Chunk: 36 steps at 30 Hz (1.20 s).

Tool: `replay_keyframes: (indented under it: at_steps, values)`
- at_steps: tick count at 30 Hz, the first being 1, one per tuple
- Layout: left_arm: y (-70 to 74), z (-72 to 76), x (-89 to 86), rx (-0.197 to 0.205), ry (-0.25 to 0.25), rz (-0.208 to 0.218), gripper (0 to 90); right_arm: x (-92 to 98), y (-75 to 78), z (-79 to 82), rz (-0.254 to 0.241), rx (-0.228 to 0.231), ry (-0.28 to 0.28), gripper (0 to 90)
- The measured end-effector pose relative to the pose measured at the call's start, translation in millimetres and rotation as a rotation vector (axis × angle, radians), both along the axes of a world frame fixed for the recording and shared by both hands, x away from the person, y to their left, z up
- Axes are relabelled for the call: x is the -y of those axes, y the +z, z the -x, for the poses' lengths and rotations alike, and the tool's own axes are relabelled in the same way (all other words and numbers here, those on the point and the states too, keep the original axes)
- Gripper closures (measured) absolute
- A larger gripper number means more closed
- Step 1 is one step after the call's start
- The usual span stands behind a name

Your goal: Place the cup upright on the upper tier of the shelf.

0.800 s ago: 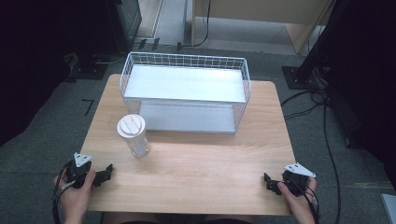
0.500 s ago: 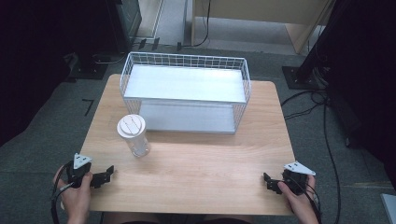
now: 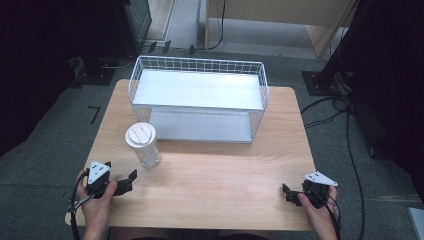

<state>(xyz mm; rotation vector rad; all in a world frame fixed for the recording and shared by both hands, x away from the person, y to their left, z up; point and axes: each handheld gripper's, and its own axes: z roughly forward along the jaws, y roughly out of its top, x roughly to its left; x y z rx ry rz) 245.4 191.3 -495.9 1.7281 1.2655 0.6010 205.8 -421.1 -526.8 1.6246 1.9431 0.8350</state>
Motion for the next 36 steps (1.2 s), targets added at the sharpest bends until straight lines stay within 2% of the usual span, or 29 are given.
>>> replay_keyframes:
  at_steps: [1,2,5,8,9,12,17,22,28,33,36]
  values:
    - [0.0,0.0,0.0,0.000,0.000,0.000,0.0,0.0,0.0,0.0,0.000,0.000,0.000,0.0]
    - [3.1,-2.2,6.1,0.027,-0.039,0.002,0.0,0.0,0.0,0.0,0.000,0.000,0.000,0.0]
    - [5.7,-7.3,16.9,0.058,-0.074,-0.008,0.0,0.0,0.0,0.0,0.000,0.000,0.000,0.0]
    - [6.7,-11.7,22.0,0.068,-0.075,-0.006,0.0,0.0,0.0,0.0,0.000,0.000,0.000,0.0]
    - [7.8,-17.5,27.7,0.087,-0.068,0.006,0.0,0.0,0.0,0.1,-0.001,0.000,0.000,0.0]
    - [9.3,-22.2,32.8,0.100,-0.067,0.026,0.0,0.0,0.0,0.1,-0.002,0.000,0.000,0.0]
    - [12.2,-31.8,45.6,0.118,-0.097,0.031,0.0,0.1,0.0,0.1,-0.002,0.000,0.000,0.0]
    - [13.5,-38.3,55.2,0.152,-0.076,0.015,0.1,0.1,-0.1,0.1,-0.003,0.001,0.000,0.0]
    - [16.8,-45.0,59.6,0.213,-0.009,0.056,5.5,0.1,0.0,0.2,-0.005,0.001,0.002,0.0]
    - [21.0,-48.8,65.0,0.238,0.002,0.038,6.8,0.2,-0.1,0.2,-0.004,0.002,0.002,0.0]
    - [22.8,-48.6,66.1,0.257,0.019,0.039,13.0,0.2,0.0,0.2,-0.005,0.002,0.001,0.0]
